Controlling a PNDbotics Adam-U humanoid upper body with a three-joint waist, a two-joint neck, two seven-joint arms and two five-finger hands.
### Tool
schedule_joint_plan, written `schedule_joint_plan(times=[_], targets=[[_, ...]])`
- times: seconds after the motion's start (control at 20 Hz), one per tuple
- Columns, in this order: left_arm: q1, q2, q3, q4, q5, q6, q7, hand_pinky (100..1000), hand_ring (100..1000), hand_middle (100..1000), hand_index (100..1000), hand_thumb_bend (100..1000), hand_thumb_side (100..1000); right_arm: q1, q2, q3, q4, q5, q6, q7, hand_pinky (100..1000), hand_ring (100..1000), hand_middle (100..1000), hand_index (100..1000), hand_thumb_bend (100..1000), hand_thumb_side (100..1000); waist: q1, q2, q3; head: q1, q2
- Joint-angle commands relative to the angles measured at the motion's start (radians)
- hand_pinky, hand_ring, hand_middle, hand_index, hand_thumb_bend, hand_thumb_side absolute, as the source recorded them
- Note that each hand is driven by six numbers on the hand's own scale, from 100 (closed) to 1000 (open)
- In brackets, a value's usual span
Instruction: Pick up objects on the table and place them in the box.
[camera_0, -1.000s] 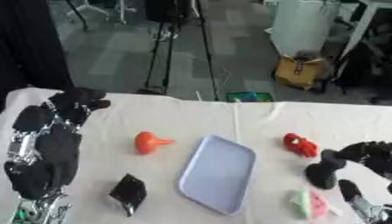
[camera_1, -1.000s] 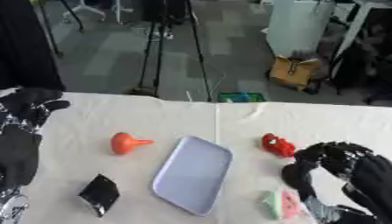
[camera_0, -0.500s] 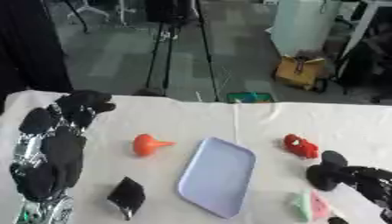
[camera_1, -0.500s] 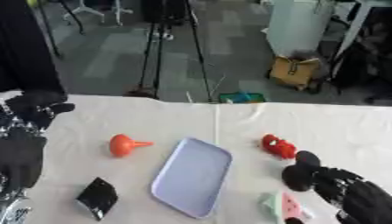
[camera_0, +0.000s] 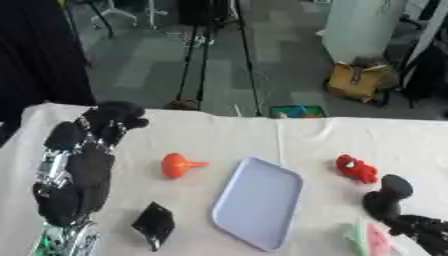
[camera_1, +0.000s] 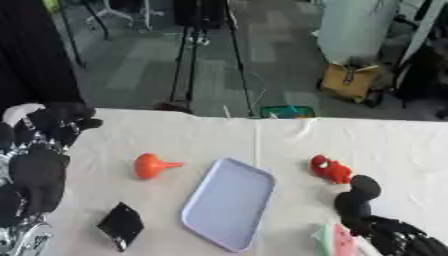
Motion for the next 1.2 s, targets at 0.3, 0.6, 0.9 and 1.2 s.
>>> schedule_joint_plan(times=[0.3,0.6,0.9,1.2], targets=[[-0.012,0.002,-0.003,-0.014,0.004,-0.004,-0.008,743,785,704,738,151,1000,-0.014,0.011,-0.013,-0.012,0.017,0.032,-0.028,819,872,733,1000,435,982,0.014,-0.008,-0.002,-0.031,0.051],[-0.012,0.004,-0.006,-0.014,-0.007,-0.012,-0.015,743,790,706,737,145,1000,-0.031,0.006,-0.018,-0.025,0.02,0.047,-0.037,824,877,736,1000,387,1000,0.027,0.018,-0.001,-0.052,0.027],[-0.013,0.009,-0.01,-0.014,-0.03,-0.023,-0.022,741,792,708,736,136,1000,-0.059,-0.042,-0.016,-0.029,0.042,0.046,-0.062,832,877,731,987,377,1000,0.045,0.062,-0.008,-0.065,-0.016],[-0.024,0.004,-0.025,-0.014,-0.047,-0.027,-0.033,740,793,708,736,131,1000,-0.127,-0.114,0.01,0.021,0.048,-0.003,-0.083,833,877,723,971,380,1000,0.062,0.098,-0.007,-0.073,-0.045]])
